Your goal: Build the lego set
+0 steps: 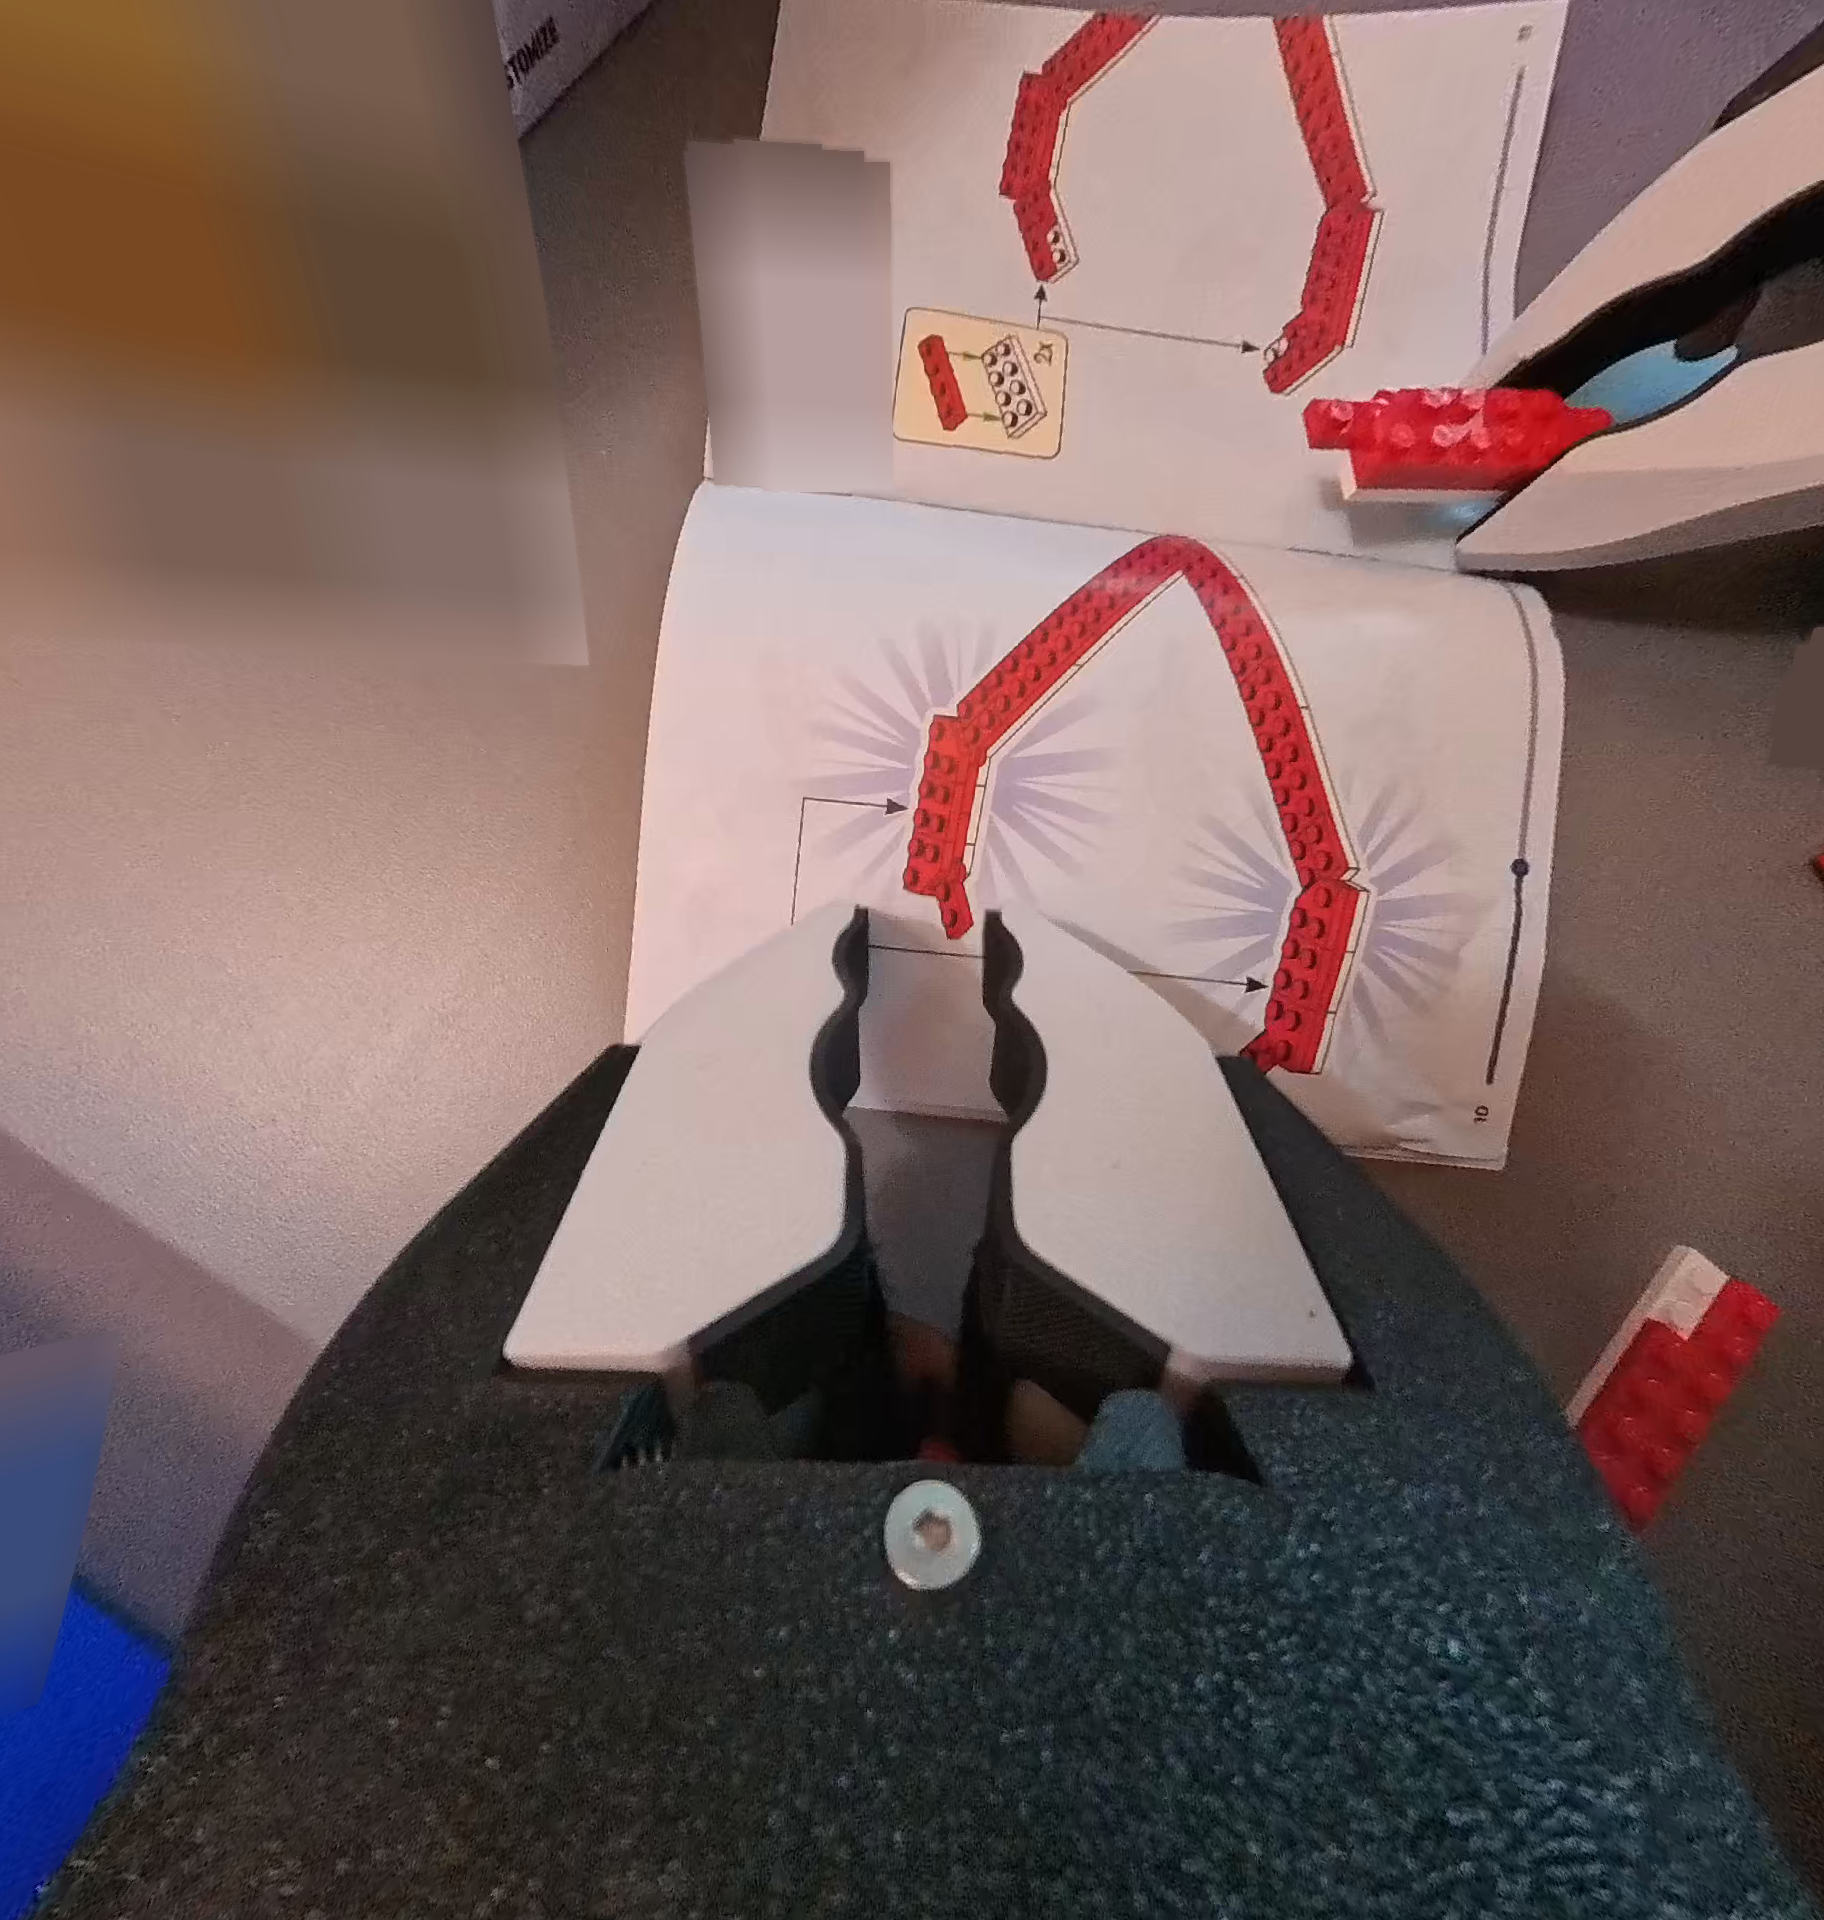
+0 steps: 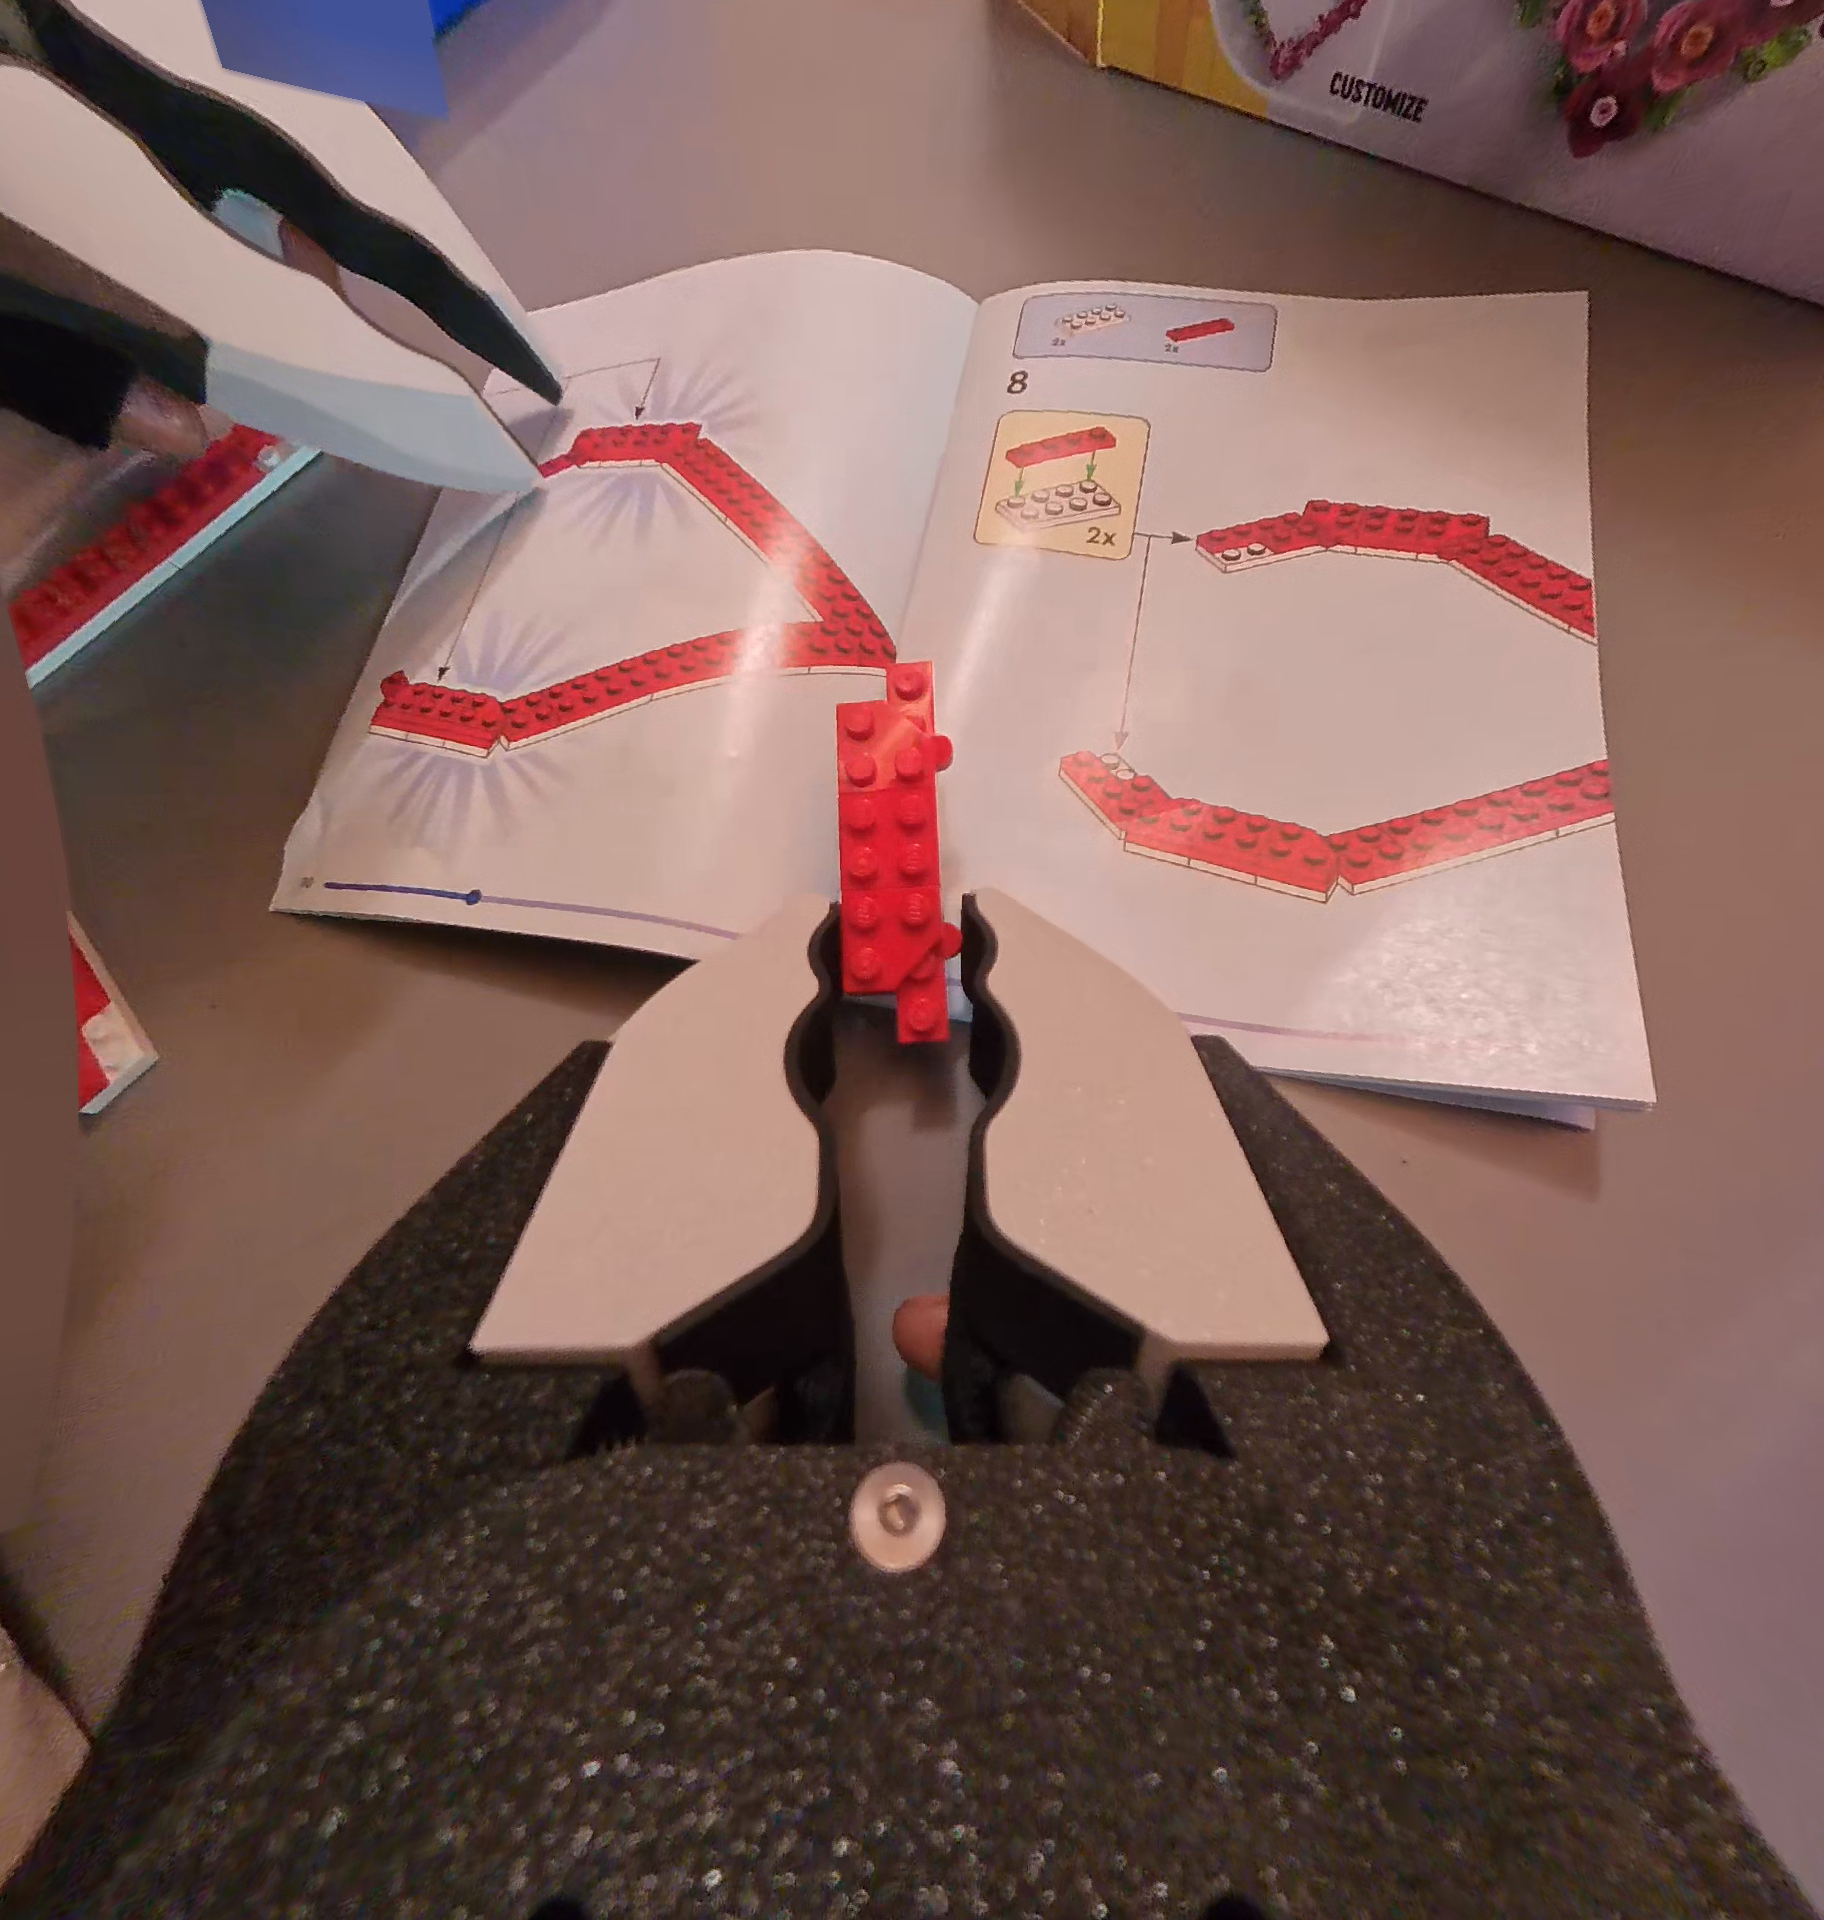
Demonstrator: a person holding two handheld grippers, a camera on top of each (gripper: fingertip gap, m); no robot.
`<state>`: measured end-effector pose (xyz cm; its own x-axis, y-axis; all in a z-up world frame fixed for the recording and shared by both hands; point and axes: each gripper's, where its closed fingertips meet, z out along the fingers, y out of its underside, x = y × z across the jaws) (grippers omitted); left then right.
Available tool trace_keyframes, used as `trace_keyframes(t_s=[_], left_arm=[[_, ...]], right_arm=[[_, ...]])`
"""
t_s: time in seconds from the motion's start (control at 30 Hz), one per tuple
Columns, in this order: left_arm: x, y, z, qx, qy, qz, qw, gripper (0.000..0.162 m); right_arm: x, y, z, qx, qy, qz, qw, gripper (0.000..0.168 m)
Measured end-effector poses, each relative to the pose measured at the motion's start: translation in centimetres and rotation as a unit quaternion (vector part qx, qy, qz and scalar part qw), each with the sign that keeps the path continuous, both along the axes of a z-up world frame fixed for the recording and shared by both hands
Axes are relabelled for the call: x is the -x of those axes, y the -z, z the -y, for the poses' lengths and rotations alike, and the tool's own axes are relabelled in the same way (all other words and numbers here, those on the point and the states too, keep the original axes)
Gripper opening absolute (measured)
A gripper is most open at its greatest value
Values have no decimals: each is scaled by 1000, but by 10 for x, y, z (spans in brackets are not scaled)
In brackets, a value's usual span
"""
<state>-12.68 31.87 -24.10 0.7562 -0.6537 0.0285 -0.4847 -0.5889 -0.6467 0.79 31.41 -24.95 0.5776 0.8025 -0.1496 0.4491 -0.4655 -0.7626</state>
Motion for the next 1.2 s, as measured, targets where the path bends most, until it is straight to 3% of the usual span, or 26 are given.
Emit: trace_keyframes(t_s=[0.03, 1.2], left_arm=[[0, 1, 0, 1, 1, -3, 1000, 21], [1, 10, 2, 13, 7, -14, 1000, 20]], right_arm=[[0, 0, 0, 0, 0, 0, 1000, 21], [0, 0, 0, -7, -1, 7, 1000, 21]])
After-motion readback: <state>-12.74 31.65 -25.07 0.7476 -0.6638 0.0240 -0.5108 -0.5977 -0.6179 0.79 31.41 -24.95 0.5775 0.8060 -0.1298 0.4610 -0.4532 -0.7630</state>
